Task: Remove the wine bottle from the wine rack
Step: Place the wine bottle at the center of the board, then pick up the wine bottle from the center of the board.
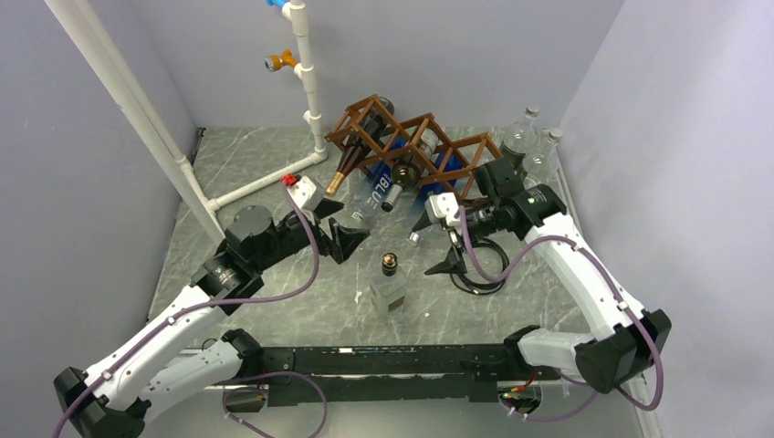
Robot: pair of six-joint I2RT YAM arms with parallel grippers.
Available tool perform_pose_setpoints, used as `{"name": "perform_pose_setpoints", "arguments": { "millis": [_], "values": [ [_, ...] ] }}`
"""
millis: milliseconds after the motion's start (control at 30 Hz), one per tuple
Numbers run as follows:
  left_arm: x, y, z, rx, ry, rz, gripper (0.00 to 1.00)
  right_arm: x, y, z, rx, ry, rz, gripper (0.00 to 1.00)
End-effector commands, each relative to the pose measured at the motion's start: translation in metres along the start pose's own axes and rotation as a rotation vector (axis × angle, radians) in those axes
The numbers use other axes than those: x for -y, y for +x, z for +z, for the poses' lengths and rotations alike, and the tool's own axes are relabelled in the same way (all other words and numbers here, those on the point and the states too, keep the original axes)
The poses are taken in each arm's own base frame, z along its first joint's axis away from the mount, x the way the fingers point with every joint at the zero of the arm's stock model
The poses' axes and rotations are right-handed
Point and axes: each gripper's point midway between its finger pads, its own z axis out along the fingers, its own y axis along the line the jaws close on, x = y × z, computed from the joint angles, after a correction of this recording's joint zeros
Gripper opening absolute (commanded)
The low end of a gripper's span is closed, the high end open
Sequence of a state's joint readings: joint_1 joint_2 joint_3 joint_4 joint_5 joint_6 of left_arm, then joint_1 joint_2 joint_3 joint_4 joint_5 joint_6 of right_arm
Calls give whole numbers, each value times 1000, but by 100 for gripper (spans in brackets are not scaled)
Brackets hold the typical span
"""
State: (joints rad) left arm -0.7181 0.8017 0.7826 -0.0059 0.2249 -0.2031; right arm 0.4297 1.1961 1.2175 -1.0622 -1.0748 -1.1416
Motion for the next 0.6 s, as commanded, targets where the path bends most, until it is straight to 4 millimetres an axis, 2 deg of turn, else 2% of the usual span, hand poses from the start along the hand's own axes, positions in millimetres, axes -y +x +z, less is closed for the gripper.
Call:
{"name": "perform_pose_setpoints", "arguments": {
  "millis": [0, 67, 233, 400, 500, 567],
  "values": [
    [-7, 0, -4, -83, 5, 23, 100, 1, -29, 4, 3, -47, 29, 100],
    [-14, 3, -4, -134, -12, 50, 99, 2, -36, 9, 1, -68, 25, 100],
    [-48, 26, -7, -230, -130, 176, 100, 5, -43, 21, -26, -105, -9, 100],
    [-66, 47, -11, -288, -188, 214, 100, 5, -41, 40, -92, -151, -43, 100],
    [-78, 52, -15, -326, -247, 233, 100, -1, -42, 52, -110, -201, -58, 99],
    [-78, 54, -16, -326, -247, 232, 100, -4, -42, 58, -118, -226, -65, 97]
  ]
}}
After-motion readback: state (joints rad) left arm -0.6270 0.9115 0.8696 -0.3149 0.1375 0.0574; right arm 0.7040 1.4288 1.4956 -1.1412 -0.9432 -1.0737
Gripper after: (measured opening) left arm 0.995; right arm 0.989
